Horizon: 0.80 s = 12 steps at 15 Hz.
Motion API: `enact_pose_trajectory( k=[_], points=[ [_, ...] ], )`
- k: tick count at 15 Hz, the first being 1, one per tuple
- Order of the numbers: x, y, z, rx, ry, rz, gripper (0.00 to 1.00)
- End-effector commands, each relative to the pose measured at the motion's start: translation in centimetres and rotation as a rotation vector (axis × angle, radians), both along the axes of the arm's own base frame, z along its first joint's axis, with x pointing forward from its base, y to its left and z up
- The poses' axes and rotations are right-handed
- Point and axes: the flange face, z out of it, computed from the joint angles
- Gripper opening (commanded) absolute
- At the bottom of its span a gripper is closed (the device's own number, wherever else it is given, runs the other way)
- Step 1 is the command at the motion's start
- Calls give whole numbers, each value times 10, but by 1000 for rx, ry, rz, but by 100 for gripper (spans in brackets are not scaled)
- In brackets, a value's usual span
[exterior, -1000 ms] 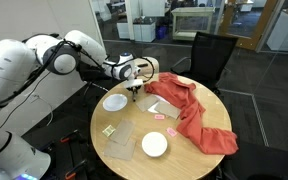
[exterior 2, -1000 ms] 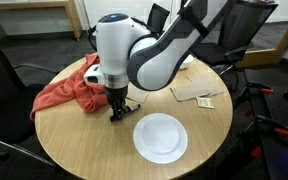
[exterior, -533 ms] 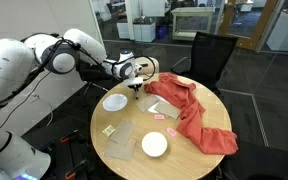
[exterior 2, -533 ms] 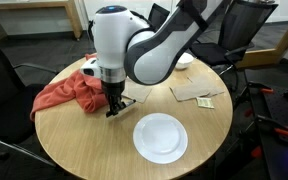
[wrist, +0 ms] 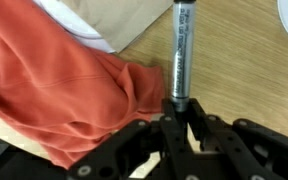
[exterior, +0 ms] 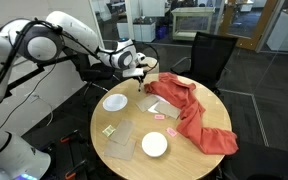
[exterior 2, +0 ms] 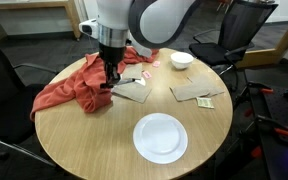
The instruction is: Place the black marker in the white bowl
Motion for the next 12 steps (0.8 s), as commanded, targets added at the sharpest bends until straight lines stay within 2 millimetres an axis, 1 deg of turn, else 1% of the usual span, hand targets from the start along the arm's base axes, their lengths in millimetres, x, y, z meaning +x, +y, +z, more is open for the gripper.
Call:
enact_pose_trajectory(
  k=[1, 4, 6, 9, 12],
  points=[
    [-29, -33, 40, 6, -57, -111, 5],
    [-48, -63, 63, 17, -102, -207, 5],
    [-64, -86, 75, 29, -131, -274, 5],
    [-86, -120, 87, 40, -166, -375, 5],
    [-107, -154, 95, 46, -192, -475, 5]
  ],
)
